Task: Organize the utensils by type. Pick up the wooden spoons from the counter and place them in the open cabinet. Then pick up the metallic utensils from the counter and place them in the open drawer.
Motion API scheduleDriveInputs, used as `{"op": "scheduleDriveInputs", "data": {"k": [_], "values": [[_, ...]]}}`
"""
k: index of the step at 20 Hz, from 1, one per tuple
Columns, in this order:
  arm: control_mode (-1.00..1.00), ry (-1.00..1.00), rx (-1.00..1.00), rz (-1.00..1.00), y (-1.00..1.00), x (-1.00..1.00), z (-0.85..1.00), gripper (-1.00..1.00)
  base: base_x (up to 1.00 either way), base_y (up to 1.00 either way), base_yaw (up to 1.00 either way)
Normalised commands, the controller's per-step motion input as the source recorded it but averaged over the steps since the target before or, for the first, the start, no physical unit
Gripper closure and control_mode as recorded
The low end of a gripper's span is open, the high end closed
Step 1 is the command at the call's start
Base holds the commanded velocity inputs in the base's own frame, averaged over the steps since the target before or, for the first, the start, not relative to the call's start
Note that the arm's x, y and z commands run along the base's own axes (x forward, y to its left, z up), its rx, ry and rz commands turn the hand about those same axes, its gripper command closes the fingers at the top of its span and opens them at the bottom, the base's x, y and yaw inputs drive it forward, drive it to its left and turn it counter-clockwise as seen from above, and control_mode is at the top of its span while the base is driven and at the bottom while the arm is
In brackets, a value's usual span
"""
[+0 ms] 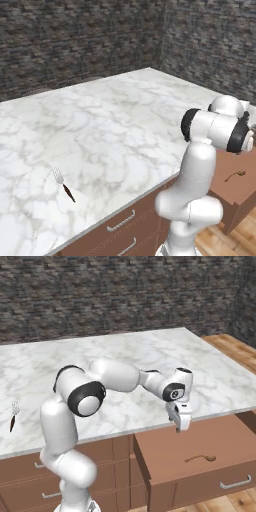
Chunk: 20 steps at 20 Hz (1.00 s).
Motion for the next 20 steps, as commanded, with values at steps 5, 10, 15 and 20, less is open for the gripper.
{"op": "scheduleDriveInputs", "data": {"k": [5,10,15,20], "values": [[-1.0,0.0,-0.12,0.15,0.84,-0.02,0.44,-1.0,0.0,0.0,0.0],[-1.0,0.04,-0.11,0.23,0.9,-0.04,0.4,-1.0,0.0,0.0,0.0],[-1.0,0.09,-0.08,0.33,0.94,-0.08,0.36,-1.0,0.0,0.0,0.0],[-1.0,0.05,-0.01,0.52,0.85,-0.07,0.3,-1.0,0.0,0.0,0.0]]}}
